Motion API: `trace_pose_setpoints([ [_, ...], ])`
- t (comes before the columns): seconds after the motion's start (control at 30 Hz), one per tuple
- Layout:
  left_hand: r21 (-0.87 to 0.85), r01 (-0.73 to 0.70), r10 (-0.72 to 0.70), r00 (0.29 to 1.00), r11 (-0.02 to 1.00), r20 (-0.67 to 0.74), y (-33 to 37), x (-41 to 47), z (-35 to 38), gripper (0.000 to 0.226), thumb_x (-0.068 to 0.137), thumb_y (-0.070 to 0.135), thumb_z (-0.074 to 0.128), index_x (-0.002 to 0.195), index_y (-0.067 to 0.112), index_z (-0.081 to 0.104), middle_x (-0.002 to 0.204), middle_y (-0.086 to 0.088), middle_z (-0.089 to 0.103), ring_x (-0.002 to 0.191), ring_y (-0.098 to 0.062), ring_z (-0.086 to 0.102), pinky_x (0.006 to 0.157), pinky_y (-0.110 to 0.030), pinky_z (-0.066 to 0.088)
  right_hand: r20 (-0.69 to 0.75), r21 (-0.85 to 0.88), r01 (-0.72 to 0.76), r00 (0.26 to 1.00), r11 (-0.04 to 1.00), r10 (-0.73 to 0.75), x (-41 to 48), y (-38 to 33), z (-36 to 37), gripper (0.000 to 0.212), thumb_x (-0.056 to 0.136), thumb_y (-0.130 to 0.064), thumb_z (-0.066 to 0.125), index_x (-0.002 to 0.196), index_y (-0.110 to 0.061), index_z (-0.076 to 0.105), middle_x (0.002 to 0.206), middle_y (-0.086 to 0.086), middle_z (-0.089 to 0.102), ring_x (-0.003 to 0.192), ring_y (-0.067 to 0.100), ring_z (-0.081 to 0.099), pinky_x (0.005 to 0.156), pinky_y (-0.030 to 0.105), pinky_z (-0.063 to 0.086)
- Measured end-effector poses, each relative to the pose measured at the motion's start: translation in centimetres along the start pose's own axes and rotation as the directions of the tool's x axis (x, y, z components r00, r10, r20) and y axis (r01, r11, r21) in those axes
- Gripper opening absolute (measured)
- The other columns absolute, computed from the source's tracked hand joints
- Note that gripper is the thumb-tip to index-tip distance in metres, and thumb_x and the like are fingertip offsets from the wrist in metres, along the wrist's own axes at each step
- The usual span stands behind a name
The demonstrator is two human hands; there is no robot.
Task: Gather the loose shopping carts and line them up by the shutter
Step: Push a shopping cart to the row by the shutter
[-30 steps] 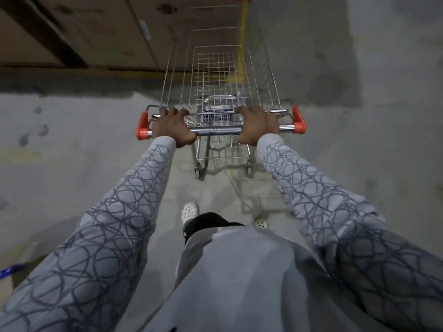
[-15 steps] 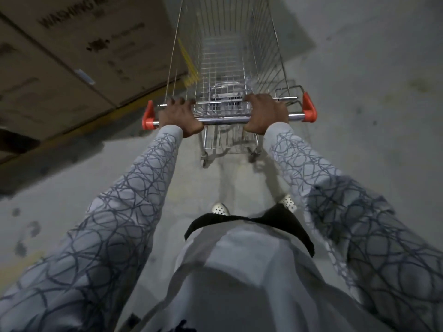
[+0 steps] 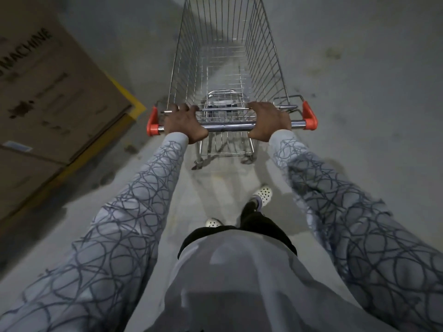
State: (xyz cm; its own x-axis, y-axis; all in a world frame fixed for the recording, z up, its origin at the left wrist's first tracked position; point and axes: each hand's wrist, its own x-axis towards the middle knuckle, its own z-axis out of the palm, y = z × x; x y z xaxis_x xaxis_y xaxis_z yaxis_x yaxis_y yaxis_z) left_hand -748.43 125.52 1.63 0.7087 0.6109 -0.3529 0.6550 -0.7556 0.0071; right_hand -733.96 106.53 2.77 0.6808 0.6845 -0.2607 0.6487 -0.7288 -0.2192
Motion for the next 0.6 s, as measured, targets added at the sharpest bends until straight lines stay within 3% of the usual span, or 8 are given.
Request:
trace_pose_setpoints([
  [0.13,0.021,-0.087,0.087,0.996,0.996,0.008,3.6,1.8,-0.9,0.084,0.062,0.048,0.054,0.144,0.034,0.041,0.143,-0.004,0.047,0.139,-0.032,0.034,0.095,-0.052,0.042,-0.021,0.016,-0.087,0.996,0.996,0.087,-0.5,3.2,-0.9,0.083,0.065,-0.045,0.076,0.142,-0.037,0.046,0.14,-0.002,0.056,0.131,0.021,0.05,0.101,0.05,0.048],
  [0.3,0.057,-0.22,0.22,0.975,0.974,-0.009,8.6,5.4,-1.9,0.081,0.065,0.046,0.057,0.144,0.033,0.041,0.141,-0.004,0.048,0.137,-0.032,0.037,0.092,-0.048,0.045,-0.042,0.033,-0.201,0.978,0.979,0.203,-0.3,7.7,-2.0,0.083,0.062,-0.034,0.071,0.141,-0.037,0.045,0.138,0.001,0.057,0.128,0.024,0.053,0.099,0.052,0.05],
  [0.6,0.074,-0.384,0.386,0.922,0.92,-0.015,18.1,13.8,-4.6,0.085,0.059,0.043,0.06,0.142,0.035,0.044,0.141,-0.001,0.05,0.136,-0.03,0.038,0.097,-0.05,0.042,-0.121,0.061,-0.341,0.93,0.938,0.346,3.6,15.9,-4.1,0.082,0.063,-0.038,0.069,0.141,-0.033,0.047,0.129,-0.001,0.062,0.121,0.023,0.056,0.092,0.045,0.049],
])
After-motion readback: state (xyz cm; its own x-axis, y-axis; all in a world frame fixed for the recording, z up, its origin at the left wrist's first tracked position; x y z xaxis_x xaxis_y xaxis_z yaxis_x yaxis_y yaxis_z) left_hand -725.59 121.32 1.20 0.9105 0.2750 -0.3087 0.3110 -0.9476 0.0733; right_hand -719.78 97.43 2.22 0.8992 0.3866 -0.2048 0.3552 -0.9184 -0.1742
